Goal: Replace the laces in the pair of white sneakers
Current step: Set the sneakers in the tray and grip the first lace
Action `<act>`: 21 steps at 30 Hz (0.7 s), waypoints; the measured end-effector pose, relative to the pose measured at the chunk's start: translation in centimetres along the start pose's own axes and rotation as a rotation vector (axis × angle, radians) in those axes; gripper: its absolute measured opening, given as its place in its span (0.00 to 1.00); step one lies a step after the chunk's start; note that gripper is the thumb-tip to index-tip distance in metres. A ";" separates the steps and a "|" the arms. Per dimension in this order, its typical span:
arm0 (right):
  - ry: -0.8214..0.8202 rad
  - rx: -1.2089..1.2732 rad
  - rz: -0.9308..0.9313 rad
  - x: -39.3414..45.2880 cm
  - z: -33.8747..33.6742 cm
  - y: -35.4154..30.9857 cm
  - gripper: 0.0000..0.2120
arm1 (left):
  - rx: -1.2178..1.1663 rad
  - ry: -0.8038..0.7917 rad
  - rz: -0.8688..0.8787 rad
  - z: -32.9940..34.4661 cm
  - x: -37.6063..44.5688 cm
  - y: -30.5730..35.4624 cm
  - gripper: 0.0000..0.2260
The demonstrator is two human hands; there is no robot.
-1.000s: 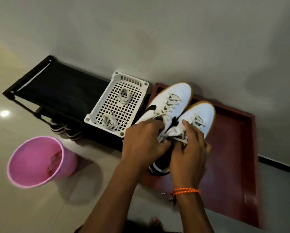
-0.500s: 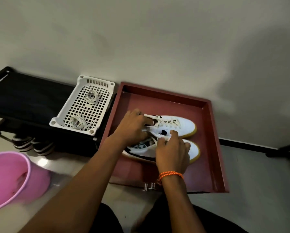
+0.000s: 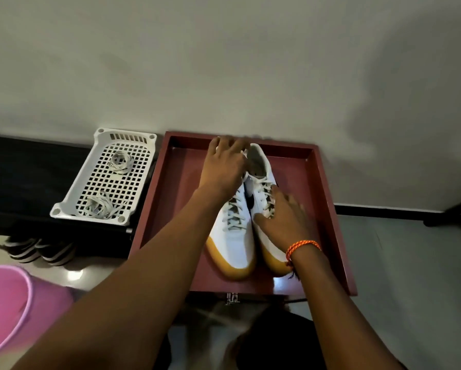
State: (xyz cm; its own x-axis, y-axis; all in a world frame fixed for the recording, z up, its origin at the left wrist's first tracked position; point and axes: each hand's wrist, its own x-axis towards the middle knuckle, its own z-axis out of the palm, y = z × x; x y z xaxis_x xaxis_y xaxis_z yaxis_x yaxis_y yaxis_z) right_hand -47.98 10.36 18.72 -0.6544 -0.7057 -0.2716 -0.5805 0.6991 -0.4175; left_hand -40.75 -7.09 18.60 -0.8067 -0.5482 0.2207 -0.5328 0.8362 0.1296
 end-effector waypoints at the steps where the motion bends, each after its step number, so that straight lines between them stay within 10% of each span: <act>1: -0.003 -0.012 -0.003 -0.2 0.1 0.2 0.39 | -0.041 0.076 -0.039 0.0 -0.2 0.6 0.14; 4: 0.005 0.005 0.012 -1.2 0.9 0.5 0.36 | -0.248 0.206 -0.308 0.0 -2.5 2.8 0.18; 8: 0.049 0.100 0.101 -0.7 2.0 0.2 0.44 | -0.456 -0.003 -0.572 1.8 -7.2 4.5 0.28; 21: 0.122 0.056 0.237 0.3 2.5 2.7 0.52 | -0.362 -0.063 -0.620 2.1 -9.4 1.2 0.41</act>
State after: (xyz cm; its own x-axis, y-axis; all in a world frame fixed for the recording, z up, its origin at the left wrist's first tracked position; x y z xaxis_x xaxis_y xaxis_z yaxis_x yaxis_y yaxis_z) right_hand -48.54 11.73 15.36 -0.8243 -0.5019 -0.2620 -0.3792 0.8330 -0.4028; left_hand -34.37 -0.98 14.70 -0.4025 -0.9139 -0.0522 -0.7882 0.3170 0.5274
